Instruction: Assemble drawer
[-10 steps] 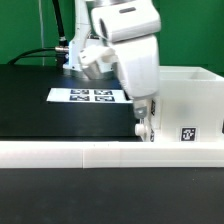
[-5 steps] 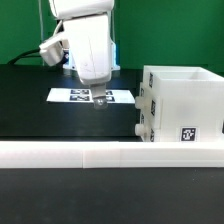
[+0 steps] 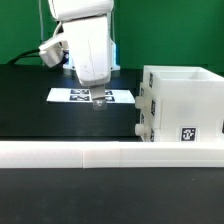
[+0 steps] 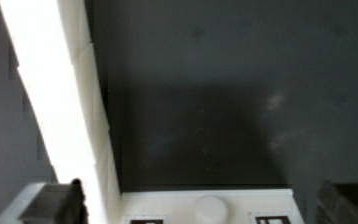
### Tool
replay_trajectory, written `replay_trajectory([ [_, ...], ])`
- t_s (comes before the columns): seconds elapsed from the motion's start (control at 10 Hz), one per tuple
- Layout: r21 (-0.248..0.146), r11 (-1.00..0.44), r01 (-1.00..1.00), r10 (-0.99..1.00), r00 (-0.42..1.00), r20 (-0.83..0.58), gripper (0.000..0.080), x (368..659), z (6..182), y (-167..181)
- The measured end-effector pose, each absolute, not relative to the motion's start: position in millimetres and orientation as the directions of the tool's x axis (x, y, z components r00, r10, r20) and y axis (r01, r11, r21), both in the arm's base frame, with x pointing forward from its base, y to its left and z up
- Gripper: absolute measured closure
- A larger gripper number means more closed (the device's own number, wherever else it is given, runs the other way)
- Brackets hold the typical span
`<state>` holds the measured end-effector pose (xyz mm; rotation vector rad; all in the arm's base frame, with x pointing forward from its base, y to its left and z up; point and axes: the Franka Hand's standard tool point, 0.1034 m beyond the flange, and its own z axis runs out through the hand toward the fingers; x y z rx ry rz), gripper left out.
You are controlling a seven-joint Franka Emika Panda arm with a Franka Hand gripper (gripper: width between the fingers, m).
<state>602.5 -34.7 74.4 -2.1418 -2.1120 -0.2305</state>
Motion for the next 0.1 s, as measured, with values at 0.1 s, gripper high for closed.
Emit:
replay_trajectory([
  [0.1, 0.018, -0.016, 1.0, 0.981, 0.012, 0.195, 0.015, 602.4, 74.2, -34.7],
])
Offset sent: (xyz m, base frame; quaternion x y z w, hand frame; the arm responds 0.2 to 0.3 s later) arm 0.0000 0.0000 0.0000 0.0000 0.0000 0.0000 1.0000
